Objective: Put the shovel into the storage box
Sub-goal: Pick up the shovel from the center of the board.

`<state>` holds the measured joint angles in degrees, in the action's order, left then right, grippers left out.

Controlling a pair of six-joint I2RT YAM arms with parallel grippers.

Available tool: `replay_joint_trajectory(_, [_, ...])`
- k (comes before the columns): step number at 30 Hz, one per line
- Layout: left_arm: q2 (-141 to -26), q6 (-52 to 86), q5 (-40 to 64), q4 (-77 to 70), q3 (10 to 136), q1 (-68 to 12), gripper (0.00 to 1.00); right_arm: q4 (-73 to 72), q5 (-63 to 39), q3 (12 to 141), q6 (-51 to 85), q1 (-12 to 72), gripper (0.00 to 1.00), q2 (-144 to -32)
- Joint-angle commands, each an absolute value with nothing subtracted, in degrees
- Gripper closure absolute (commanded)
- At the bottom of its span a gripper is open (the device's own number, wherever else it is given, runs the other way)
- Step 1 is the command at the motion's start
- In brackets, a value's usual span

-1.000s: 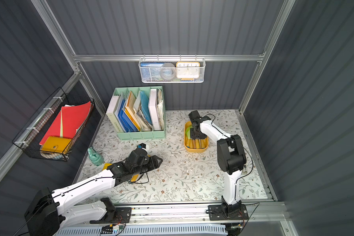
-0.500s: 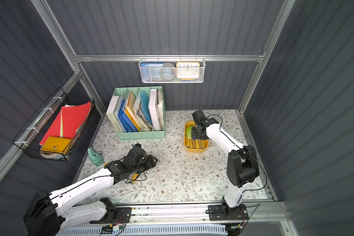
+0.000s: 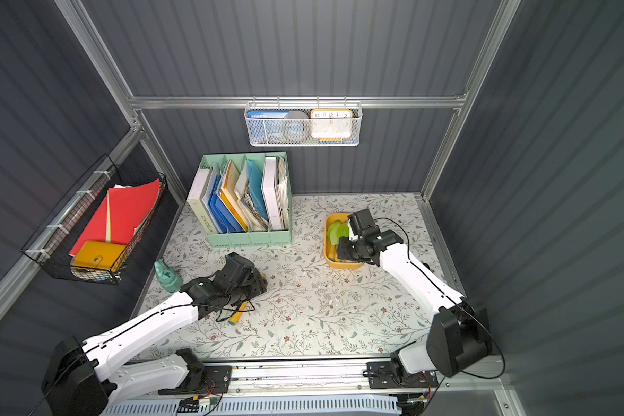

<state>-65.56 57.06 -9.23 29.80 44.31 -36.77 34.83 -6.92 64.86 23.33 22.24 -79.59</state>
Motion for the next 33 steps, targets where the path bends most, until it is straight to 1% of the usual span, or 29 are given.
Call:
replay_joint_trajectory(1, [-67.0,56.7,-11.6,35.3,46.0,-35.4,0.34,31.8,-11.9,61.3,24.9,24.1,0.49,-75.6])
replay_joint_trajectory(7, [-69.2,55.5,-13.2,37.5,47.3,-33.9,0.32,25.5,-17.9,53.3,28.0,28.2,0.47,-70.0])
replay_joint_trajectory(13, [-71.1,55.3,-14.0,38.6,47.0,-33.2,0.31,18.7,-19.4,47.6,30.6,33.9,0.46,-67.6])
replay_joint_trajectory(14, [-71.2,55.3,-14.3,38.7,46.9,-33.1,0.29,17.9,-19.5,46.9,30.9,34.8,0.46,-67.6])
replay_joint_trajectory(20, [-71.4,55.8,-14.9,38.5,45.4,-32.7,0.29,14.3,-19.4,44.0,32.6,38.8,0.46,-68.3])
replay_joint_trajectory(33, [-73.9,57.5,-13.0,36.7,41.6,-32.6,0.30,10.1,-19.4,43.0,34.5,41.0,0.46,-73.0])
